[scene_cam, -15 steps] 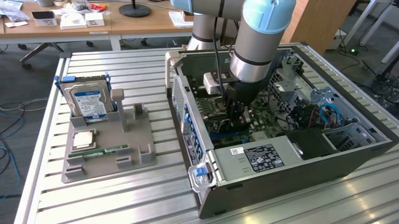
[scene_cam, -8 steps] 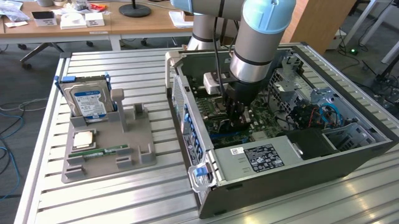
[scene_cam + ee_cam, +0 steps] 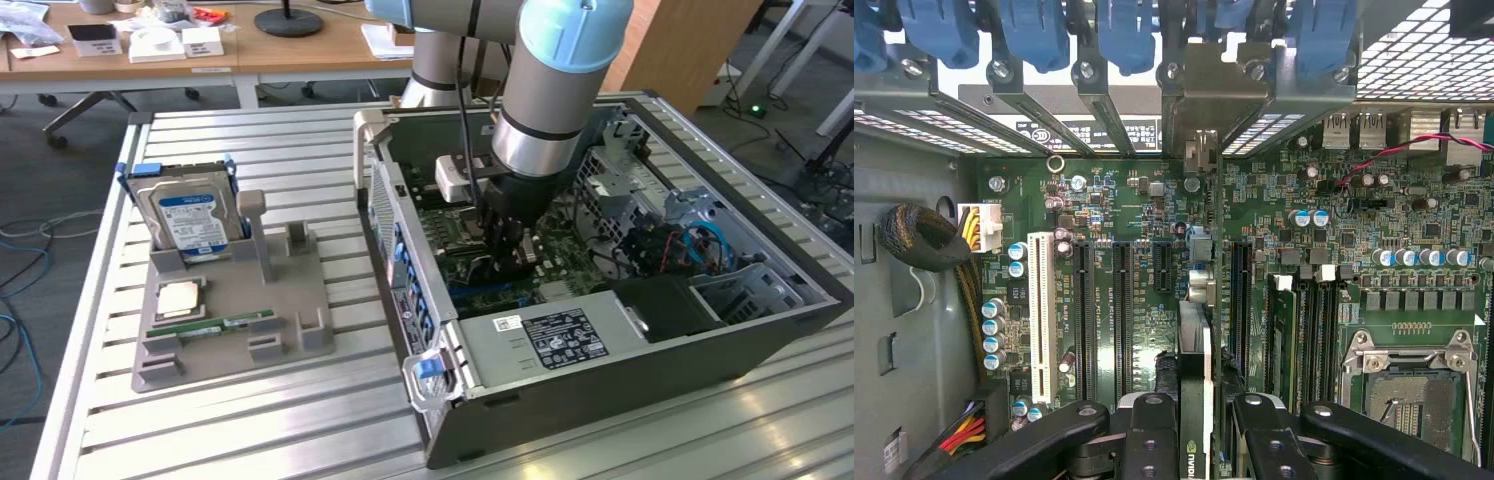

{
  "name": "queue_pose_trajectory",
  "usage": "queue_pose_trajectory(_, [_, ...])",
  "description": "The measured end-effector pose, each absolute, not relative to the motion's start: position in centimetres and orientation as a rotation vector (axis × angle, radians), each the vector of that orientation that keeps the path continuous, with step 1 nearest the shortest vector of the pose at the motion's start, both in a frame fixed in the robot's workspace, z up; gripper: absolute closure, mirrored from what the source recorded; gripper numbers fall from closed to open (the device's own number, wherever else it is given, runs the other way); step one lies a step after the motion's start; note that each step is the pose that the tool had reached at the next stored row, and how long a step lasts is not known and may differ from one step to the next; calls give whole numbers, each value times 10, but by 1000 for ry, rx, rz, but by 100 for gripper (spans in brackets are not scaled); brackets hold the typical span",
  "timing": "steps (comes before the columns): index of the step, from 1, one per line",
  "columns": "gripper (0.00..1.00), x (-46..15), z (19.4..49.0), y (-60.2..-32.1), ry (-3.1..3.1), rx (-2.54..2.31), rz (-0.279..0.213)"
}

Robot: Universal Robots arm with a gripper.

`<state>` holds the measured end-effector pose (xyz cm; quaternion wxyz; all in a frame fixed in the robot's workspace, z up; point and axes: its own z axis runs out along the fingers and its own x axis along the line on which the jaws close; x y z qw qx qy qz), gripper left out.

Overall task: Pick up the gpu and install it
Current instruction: 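Insert the gpu into the slot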

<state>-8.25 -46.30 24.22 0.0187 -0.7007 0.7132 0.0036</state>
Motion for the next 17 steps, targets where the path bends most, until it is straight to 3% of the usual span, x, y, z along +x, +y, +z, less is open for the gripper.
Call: queue_pose_trajectory(17, [74, -82, 239, -463, 2214, -2176, 11])
